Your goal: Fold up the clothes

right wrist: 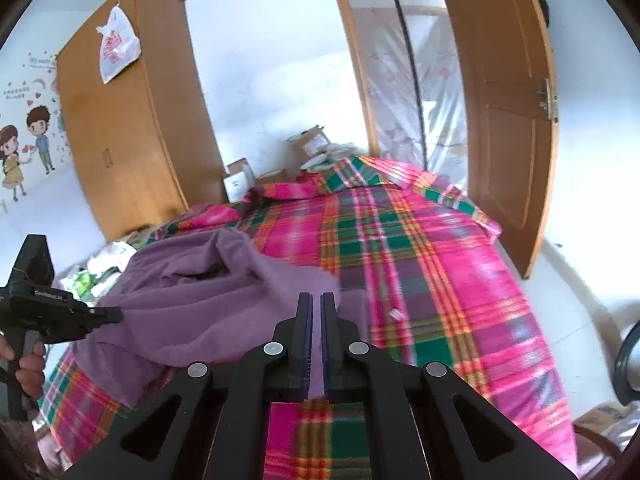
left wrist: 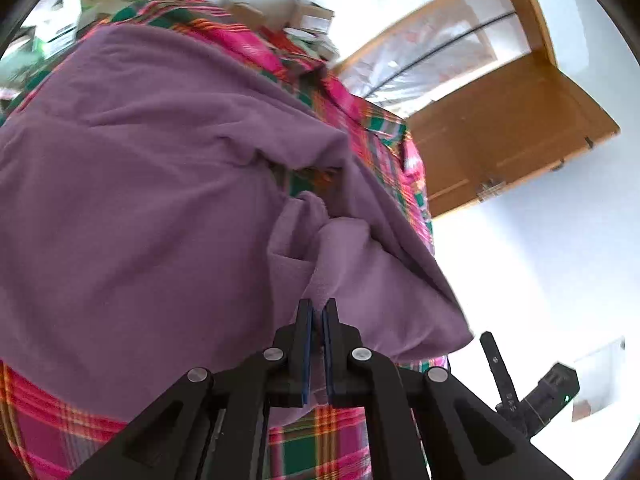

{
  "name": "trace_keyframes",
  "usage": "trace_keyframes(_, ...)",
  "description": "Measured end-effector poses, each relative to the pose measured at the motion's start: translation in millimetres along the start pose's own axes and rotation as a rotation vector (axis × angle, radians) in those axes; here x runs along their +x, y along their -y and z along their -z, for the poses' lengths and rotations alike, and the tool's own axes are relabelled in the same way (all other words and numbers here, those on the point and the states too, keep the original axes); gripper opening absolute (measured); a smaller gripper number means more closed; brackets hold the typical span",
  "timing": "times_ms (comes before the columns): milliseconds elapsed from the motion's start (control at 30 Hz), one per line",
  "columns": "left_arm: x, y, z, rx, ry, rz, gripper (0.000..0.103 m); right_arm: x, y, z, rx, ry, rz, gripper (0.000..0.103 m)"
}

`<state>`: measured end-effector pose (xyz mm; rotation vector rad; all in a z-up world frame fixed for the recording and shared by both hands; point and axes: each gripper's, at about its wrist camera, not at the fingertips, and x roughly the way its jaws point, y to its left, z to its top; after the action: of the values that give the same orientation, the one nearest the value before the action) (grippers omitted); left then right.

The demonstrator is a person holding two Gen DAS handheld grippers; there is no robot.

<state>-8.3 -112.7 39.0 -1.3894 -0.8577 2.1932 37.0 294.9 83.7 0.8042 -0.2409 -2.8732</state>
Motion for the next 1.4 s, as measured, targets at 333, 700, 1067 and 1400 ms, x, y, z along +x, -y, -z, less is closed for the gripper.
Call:
trace_keyframes(333,38,-6,-4,-0.028,-0.061,-0.034,0.005,25,9,12,0.011,-0.120,-0.040,0.016)
trace_keyframes(700,39,-14,-4,-0.049,-0.066,-0.066,0.005,66,1,5,-0.021,-0.215,-0.048,0.020)
trace_keyframes(1067,44,-33,-6,-0.093,-0.075,-0.080,0.005,83,20,-14,-0.004,-0.204,0.009,0.005)
trace_keyframes(1400,42,-40,-4,-0.117,-0.075,-0.094,0.006,103,34,-42,-0.033,-0.147,0.071,0.005)
